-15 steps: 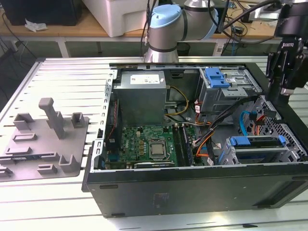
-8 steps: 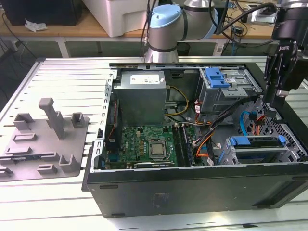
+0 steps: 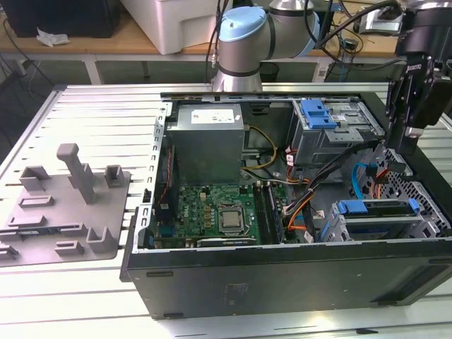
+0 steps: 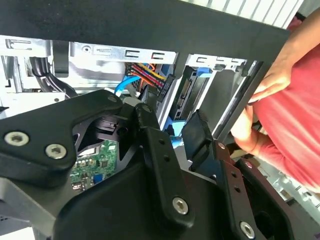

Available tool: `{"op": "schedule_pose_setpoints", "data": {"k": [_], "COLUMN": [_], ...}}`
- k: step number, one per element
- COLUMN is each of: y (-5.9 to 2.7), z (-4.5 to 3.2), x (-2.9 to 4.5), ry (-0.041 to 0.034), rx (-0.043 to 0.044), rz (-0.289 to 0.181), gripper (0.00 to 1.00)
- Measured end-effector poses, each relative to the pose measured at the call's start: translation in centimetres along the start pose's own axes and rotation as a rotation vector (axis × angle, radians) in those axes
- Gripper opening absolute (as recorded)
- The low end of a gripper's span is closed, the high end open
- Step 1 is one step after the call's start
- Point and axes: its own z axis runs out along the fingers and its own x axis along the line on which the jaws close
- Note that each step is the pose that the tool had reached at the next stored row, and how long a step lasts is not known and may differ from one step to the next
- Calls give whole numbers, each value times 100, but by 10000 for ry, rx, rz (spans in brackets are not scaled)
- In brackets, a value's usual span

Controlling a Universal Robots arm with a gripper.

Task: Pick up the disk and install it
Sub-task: 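Insert the first disk wire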

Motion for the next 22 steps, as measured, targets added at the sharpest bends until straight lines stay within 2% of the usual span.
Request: {"op": "schedule_pose_setpoints", "data": {"k": [3,5,7,9,10,11,12,13,16,18,22], "y": [-1,1,4,7,7,2,-13,-32,-110,-129,-167], "z": [10,19,21,17,13,11,13,16,37,54,90], "x": [-6,-12,-24,-41,-47,-54,-63,-71,-108,-125,-155], "ry": [3,13,32,101,149,214,260,286,370,396,418], "rx": [62,43,-19,-234,-375,-580,-723,-800,-986,-1066,-1137], "rz": [-172,-203,-240,-370,-455,-579,-664,-720,-950,-1023,-1056], "gripper": [47,47,47,47,47,47,47,47,47,47,47]}}
